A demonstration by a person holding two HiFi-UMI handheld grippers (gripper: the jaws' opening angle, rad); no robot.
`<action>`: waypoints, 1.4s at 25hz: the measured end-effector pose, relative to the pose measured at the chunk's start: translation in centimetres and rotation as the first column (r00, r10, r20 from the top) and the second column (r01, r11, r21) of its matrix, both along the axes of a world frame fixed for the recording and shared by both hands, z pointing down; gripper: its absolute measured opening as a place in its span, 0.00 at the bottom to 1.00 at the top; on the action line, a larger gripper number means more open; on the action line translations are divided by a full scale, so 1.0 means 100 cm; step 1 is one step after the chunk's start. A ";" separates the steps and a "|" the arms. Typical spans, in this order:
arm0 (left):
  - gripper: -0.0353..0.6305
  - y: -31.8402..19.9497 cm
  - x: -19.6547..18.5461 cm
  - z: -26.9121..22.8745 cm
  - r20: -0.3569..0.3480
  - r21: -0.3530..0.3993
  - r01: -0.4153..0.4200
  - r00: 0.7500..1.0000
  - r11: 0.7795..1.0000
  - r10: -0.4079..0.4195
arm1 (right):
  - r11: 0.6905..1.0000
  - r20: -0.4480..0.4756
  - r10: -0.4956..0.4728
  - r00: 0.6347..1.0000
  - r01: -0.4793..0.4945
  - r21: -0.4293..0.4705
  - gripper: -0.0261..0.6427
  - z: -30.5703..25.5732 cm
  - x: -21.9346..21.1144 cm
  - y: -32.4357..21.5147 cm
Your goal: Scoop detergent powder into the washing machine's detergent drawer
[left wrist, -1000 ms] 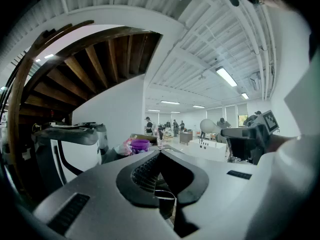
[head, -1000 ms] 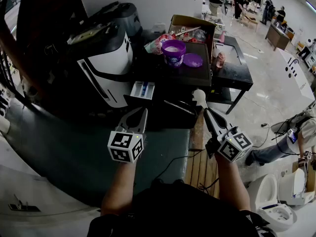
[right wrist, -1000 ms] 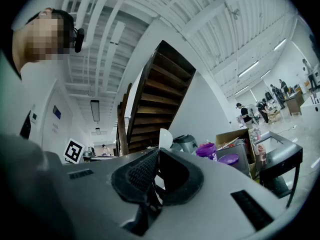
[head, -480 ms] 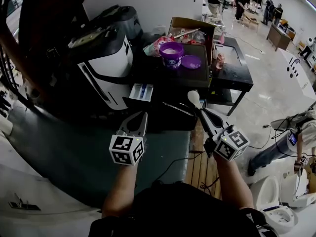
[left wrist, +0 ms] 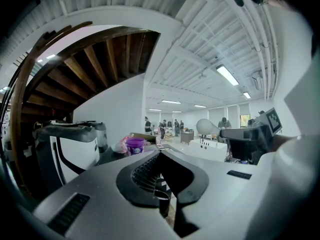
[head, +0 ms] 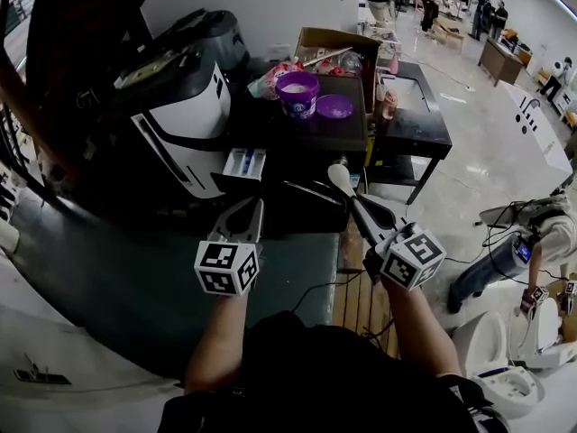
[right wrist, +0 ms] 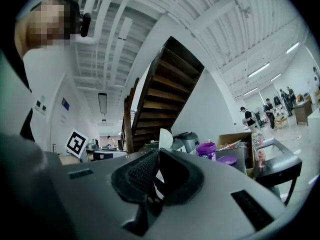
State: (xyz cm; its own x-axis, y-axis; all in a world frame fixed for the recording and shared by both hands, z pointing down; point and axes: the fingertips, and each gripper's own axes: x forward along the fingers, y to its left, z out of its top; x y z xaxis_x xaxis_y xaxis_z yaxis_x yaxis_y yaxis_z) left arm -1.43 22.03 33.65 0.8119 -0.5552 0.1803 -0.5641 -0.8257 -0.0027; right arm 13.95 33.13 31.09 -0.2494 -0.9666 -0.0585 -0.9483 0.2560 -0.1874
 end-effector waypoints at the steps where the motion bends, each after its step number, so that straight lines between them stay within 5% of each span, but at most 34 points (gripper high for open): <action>1: 0.06 0.002 0.003 -0.001 0.000 0.002 -0.006 1.000 1.000 0.006 | 1.000 -0.021 0.008 1.000 -0.008 -0.002 0.07 -0.001 -0.001 0.000; 7: 0.06 0.009 0.016 -0.002 0.004 0.004 -0.039 0.999 0.999 0.039 | 0.999 -0.103 0.030 0.994 -0.031 -0.008 0.07 -0.002 -0.004 0.000; 17: 0.06 -0.022 0.029 -0.002 -0.042 -0.004 -0.067 0.997 0.998 0.067 | 0.997 -0.114 0.047 0.992 -0.054 -0.055 0.07 0.012 0.009 -0.031; 35: 0.06 -0.218 0.047 0.015 -0.043 -0.046 -0.029 0.999 0.999 0.027 | 0.988 -0.109 -0.037 0.993 0.019 -0.156 0.07 0.042 0.025 -0.229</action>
State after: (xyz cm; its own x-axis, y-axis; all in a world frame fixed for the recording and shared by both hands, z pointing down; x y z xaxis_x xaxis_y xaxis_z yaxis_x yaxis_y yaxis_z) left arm 3.26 0.19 35.13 0.8343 -0.5240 0.1712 -0.5397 -0.8398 0.0595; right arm 16.40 10.25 35.29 -0.2731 -0.9544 0.1203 -0.9583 0.2589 -0.1210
